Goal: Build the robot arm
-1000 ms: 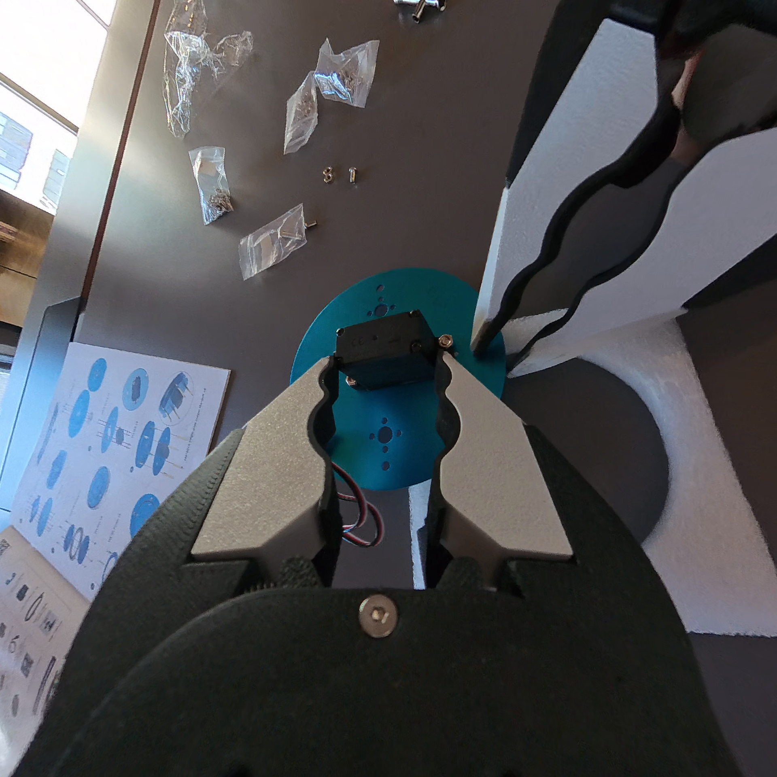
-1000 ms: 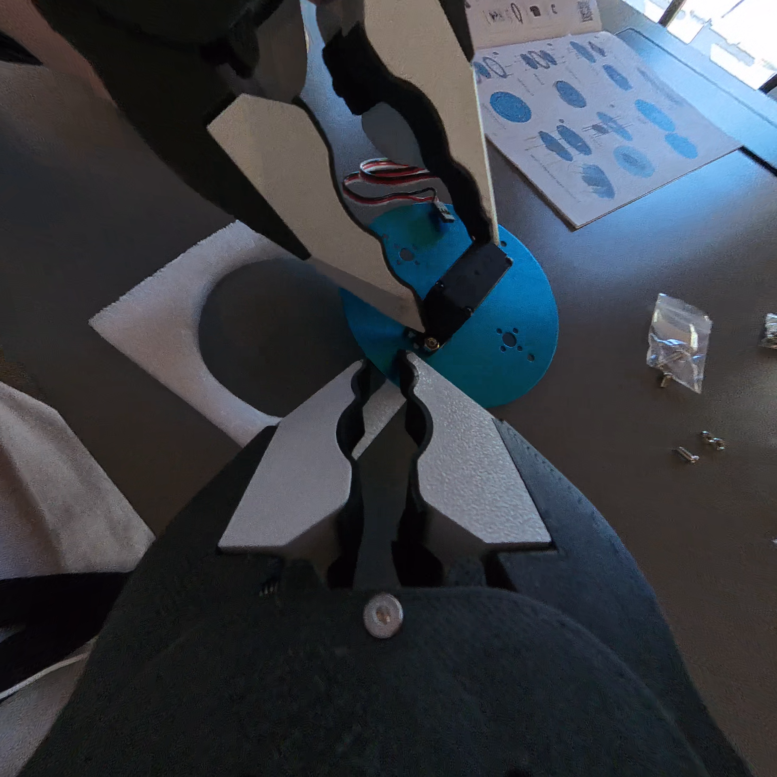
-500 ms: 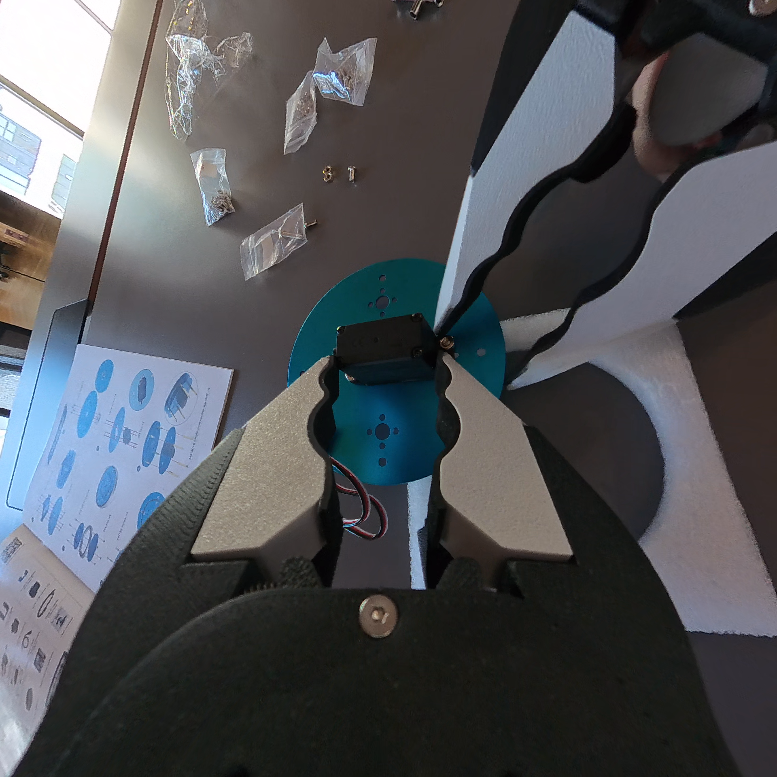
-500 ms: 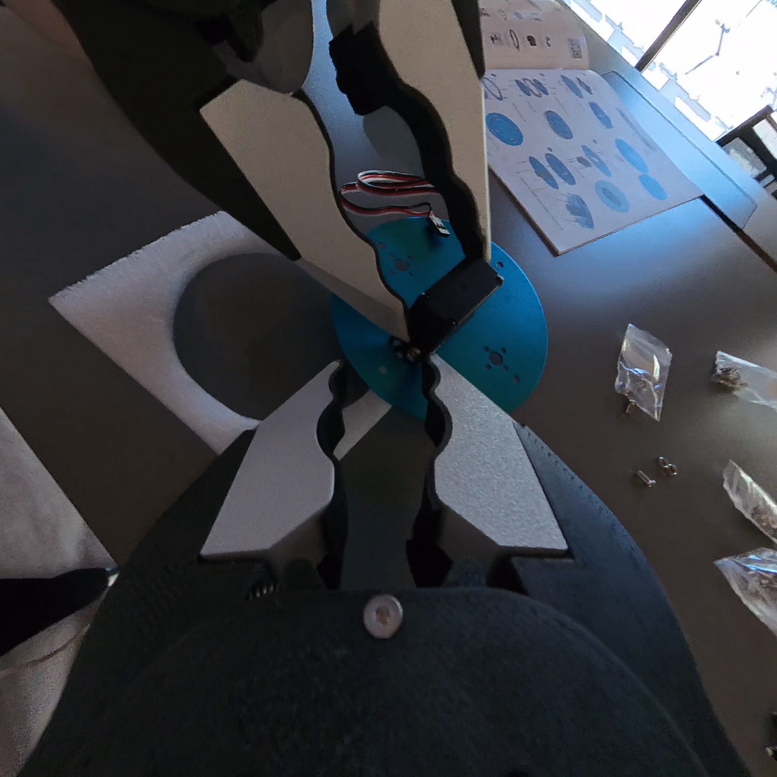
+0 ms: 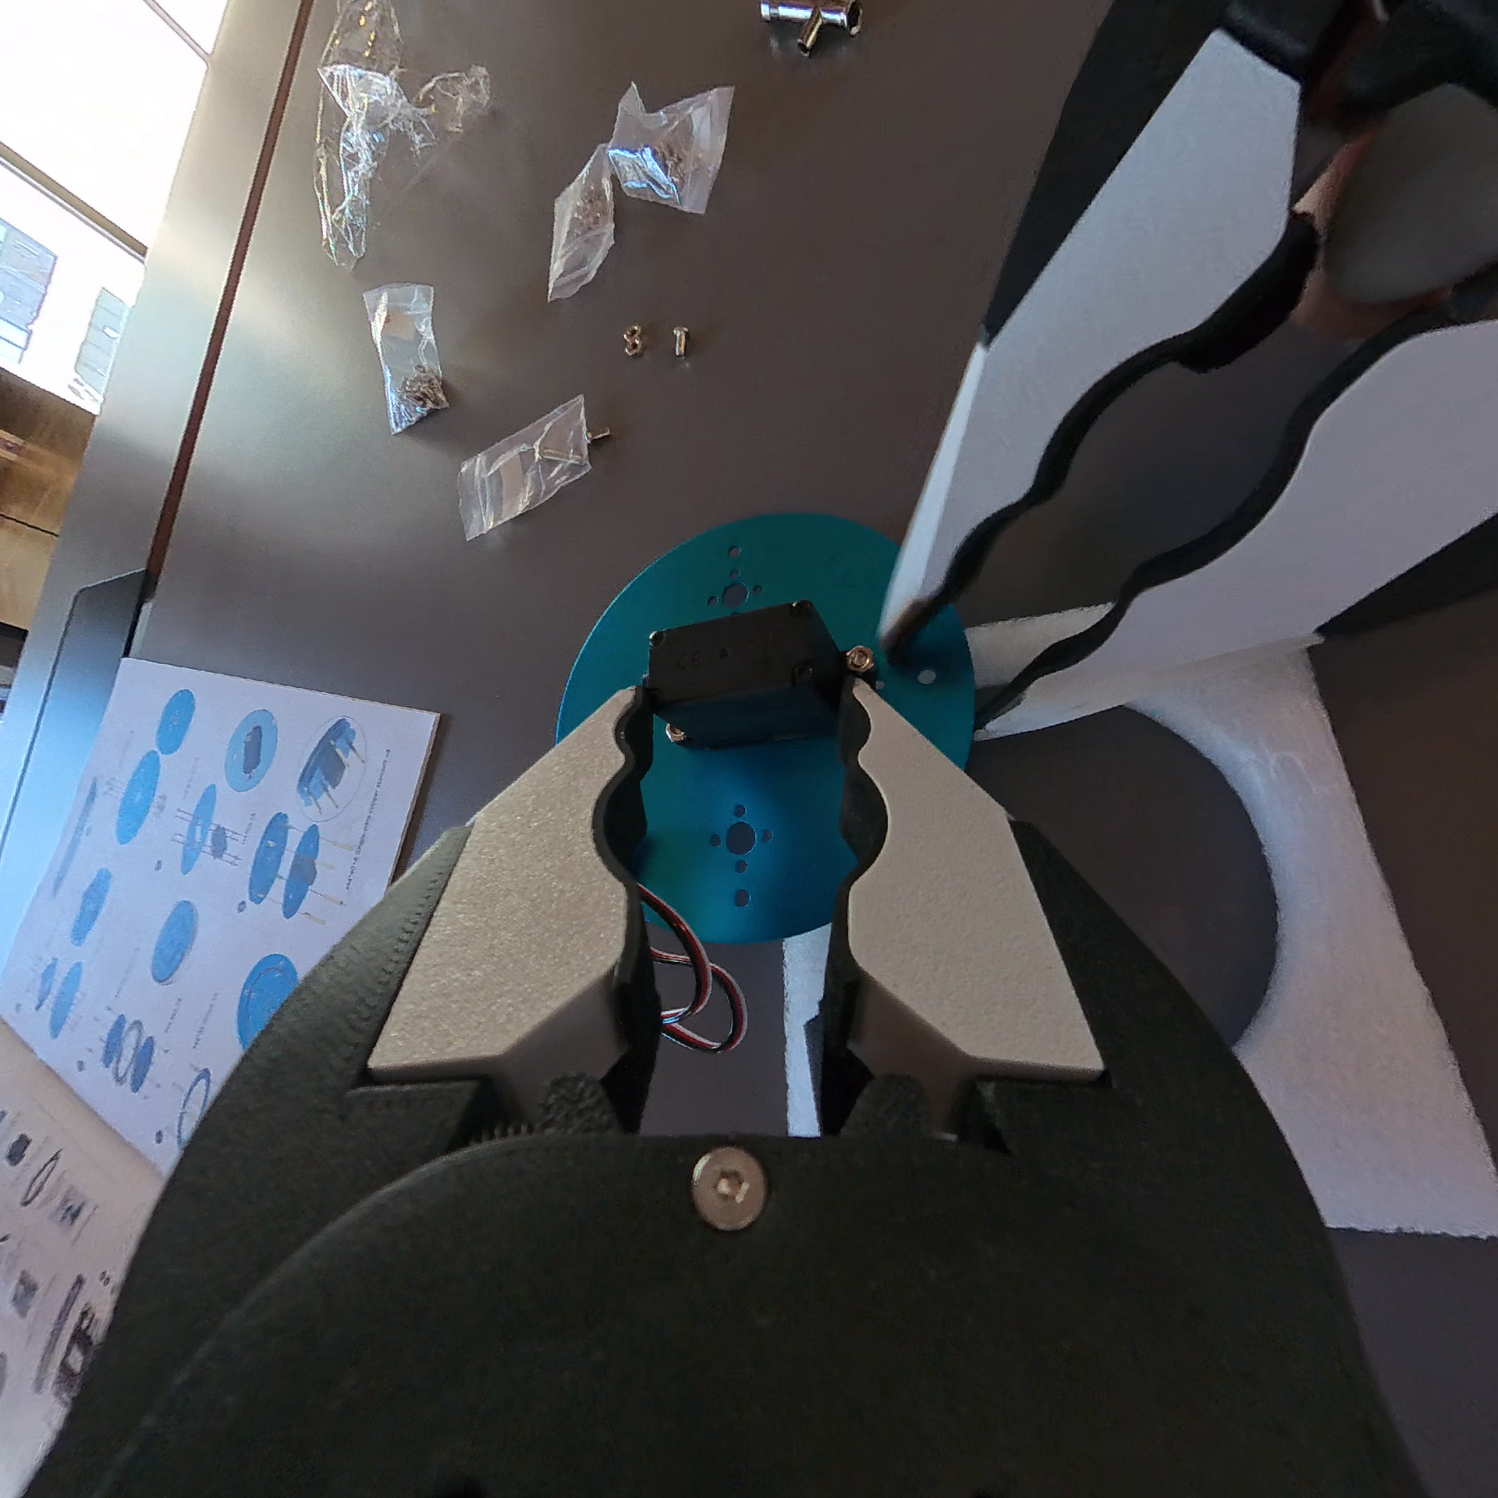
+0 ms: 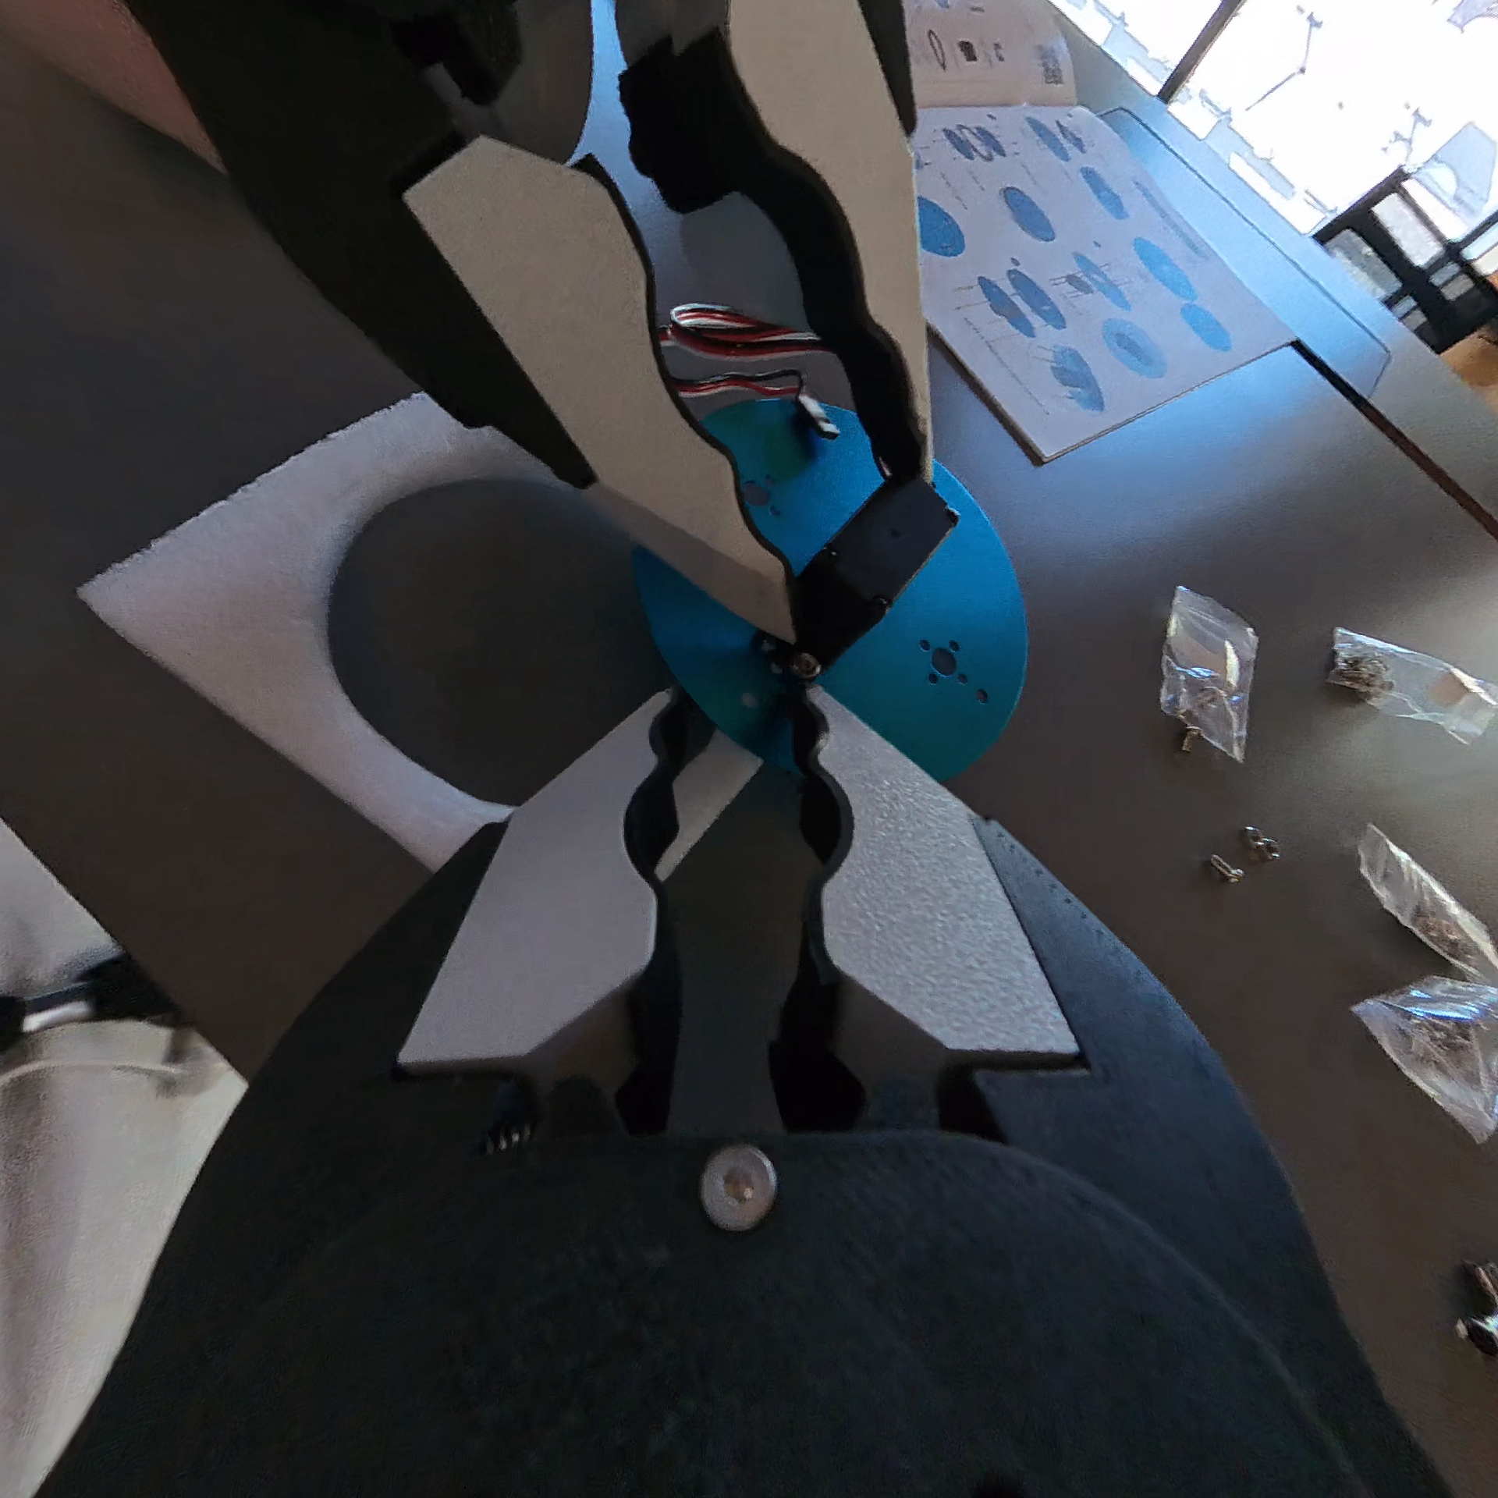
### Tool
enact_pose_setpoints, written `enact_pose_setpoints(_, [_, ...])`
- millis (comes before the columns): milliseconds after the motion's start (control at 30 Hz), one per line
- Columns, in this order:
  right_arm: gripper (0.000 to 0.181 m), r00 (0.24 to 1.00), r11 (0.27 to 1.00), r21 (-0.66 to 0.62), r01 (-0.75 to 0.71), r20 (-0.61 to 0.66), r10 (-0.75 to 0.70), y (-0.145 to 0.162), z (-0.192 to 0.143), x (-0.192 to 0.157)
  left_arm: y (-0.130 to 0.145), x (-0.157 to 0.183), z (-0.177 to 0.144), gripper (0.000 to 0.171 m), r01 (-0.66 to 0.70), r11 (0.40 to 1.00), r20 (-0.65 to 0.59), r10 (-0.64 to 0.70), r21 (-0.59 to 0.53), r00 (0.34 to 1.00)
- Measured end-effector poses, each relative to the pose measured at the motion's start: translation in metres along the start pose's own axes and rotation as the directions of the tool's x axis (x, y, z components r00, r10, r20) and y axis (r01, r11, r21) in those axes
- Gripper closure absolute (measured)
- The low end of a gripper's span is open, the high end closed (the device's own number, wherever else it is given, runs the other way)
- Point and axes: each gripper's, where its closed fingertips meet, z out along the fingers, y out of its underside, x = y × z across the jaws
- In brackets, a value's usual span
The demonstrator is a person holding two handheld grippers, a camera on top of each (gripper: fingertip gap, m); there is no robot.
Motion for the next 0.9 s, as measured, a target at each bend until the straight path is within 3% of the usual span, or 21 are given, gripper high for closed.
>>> enact_pose_setpoints(100, [0.139,0.999,0.999,0.017,0.029,-0.039,-0.029,-0.0033,0.0015,0.0058,0.0005,0.0002,-0.0005,0.126,-0.007,1.000,-0.001,0.007,0.000,1.000])
enact_pose_setpoints(233, [0.148,0.999,1.000,0.016,0.014,0.035,-0.014,-0.0041,0.0041,0.0000,0.0005,0.0003,-0.0006,0.126,-0.016,1.000,0.006,0.016,-0.004,1.000])
enact_pose_setpoints(600, [0.158,0.998,0.998,0.014,-0.058,0.032,0.057,-0.0033,-0.0002,0.0010,0.0012,-0.0023,0.0014,0.125,0.073,0.997,-0.039,-0.072,0.038,0.997])
enact_pose_setpoints(700, [0.140,0.996,0.996,0.020,-0.085,0.010,0.085,-0.0036,0.0003,0.0087,0.0018,-0.0023,0.0009,0.125,0.085,0.995,-0.056,-0.082,0.050,0.995])
enact_pose_setpoints(900, [0.147,0.996,0.999,0.012,-0.048,0.072,0.047,-0.0042,0.0035,0.0010,0.0020,-0.0010,-0.0006,0.125,0.041,0.998,-0.019,-0.041,0.041,0.999])
